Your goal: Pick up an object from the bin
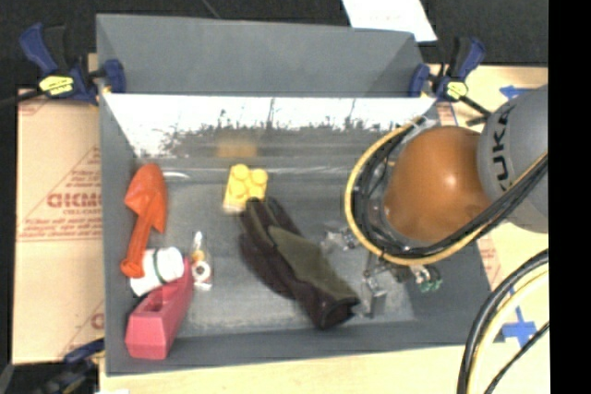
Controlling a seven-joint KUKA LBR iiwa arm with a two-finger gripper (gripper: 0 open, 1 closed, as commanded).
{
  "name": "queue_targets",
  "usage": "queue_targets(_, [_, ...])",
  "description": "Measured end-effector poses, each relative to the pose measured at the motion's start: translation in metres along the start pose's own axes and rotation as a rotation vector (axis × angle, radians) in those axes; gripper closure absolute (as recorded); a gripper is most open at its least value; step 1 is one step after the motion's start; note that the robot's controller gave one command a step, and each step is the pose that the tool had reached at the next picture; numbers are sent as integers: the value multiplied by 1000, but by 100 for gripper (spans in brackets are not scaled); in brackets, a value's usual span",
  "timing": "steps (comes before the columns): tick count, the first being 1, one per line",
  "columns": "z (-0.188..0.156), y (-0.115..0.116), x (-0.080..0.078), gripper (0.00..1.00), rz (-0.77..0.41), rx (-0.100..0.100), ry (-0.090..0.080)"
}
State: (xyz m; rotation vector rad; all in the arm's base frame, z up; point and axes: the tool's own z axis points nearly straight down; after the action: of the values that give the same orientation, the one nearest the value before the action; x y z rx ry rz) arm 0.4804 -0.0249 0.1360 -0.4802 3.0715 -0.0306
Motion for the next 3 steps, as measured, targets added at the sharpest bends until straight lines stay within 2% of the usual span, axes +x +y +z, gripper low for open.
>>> queue_targets(1, [65,82,-36,0,8,-12,3])
queue_targets(2, [64,49,-54,100,-13,7,-16])
queue_targets(3, [64,49,-54,100,-13,7,-16])
